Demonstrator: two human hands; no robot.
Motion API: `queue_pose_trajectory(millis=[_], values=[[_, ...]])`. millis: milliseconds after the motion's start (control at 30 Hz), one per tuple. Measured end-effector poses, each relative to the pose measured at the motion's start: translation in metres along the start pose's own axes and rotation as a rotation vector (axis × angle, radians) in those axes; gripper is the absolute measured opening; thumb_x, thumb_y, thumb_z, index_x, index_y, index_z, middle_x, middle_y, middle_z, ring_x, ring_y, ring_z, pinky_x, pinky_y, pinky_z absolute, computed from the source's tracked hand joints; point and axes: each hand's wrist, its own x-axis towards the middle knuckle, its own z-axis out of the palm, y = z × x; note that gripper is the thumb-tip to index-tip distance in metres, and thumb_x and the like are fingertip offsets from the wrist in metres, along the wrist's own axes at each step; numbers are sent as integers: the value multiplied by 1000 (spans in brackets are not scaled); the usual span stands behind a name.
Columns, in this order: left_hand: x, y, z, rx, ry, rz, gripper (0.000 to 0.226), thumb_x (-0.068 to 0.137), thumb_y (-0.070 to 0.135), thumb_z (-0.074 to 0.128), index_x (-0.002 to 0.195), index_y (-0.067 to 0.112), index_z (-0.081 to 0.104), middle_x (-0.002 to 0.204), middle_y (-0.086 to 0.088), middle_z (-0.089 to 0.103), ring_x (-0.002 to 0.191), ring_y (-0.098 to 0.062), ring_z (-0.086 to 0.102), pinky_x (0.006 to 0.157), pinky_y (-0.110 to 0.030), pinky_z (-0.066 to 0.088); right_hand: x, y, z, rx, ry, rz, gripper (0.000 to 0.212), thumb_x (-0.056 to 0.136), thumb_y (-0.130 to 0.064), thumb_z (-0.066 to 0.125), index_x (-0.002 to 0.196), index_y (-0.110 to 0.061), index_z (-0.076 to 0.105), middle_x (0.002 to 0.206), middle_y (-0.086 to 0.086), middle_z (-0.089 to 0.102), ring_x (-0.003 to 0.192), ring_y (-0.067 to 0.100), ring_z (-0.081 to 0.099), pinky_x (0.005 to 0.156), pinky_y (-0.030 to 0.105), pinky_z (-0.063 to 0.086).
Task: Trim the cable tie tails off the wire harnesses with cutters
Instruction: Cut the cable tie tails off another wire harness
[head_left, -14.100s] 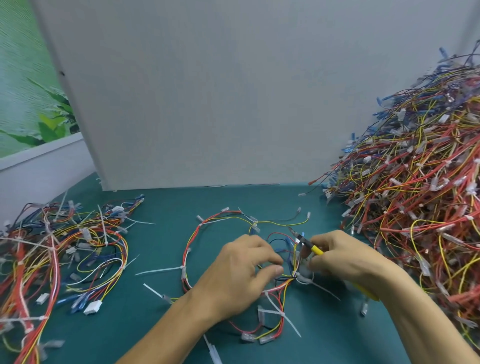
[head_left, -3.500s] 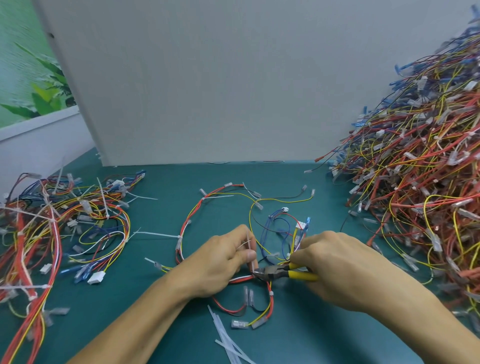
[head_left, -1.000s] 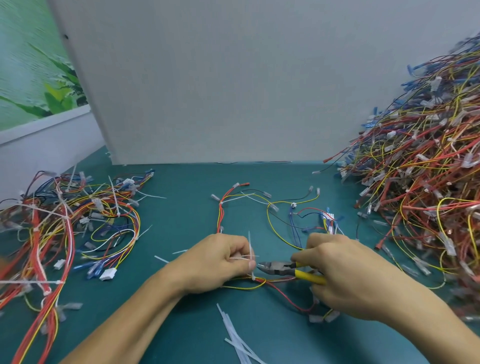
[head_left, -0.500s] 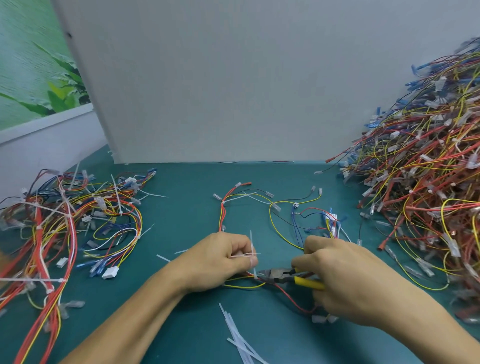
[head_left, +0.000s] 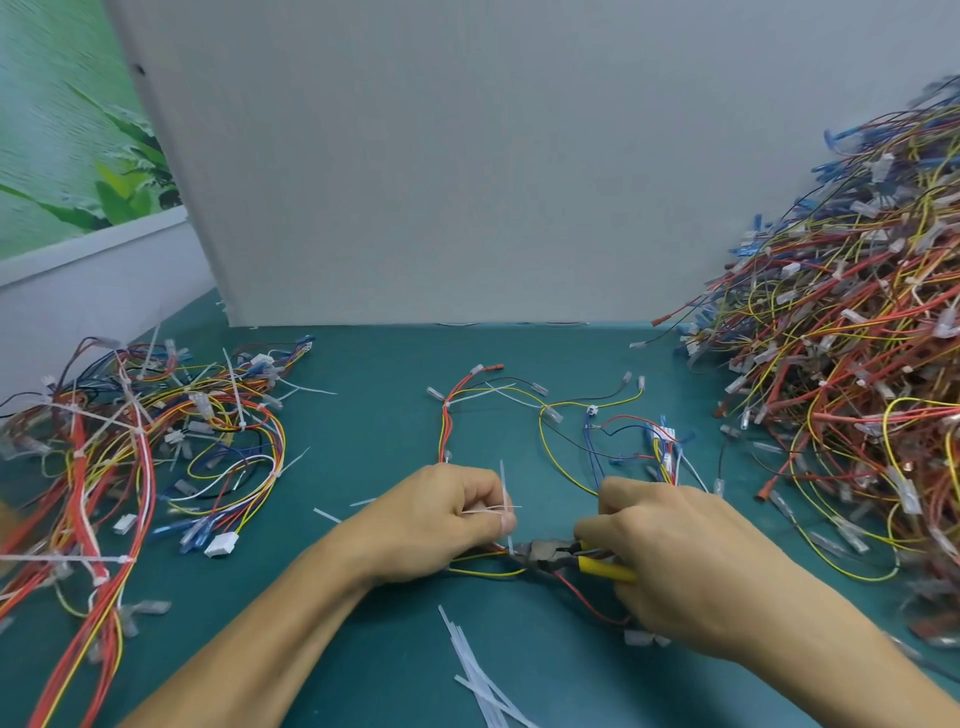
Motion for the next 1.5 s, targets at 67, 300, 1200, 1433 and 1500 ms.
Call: queue_pose_trajectory(millis=[67,300,1200,1433,1500], values=[[0,0,0,-1,-1,-1,17,91,25,60,75,19,60,60,10,47,54,-6,38,53,-19,32,1,0,0,-16,-7,-2,6,85,-23,46,91,-25,48,95,-6,39,80,27,47,60,31,33],[1,-1,0,2,7,8,17,90,25,60,74,20,59,57,11,46,53,-5,37,52,-18,32,1,-3,1,-58,-4,-6,15,78,-23,55,83,-27,41,85,-5,36,75,30,45,56,32,30],[-3,-25,-58,-1012,718,-149,19,76,1,33,68,12,45,59,0,35,42,-9,20,40,-20,18,85,-70,15,590,227,82,14,84,-22,58,94,-21,49,94,1,58,85,29,48,68,36,45],[-7,-25,-57,-547,511,-25,24,80,-10,64,72,12,67,48,5,27,43,-10,20,43,-19,19,54,-27,11,681,74,-162,24,79,-16,63,84,-35,49,70,-12,54,65,2,48,56,16,37],[-11,-18,-56,-211,308,26,23,78,-2,72,78,21,72,50,8,26,48,-10,23,46,-21,21,41,-15,7,715,8,-192,27,78,-12,65,84,-34,51,69,-13,55,60,-1,50,54,10,36]])
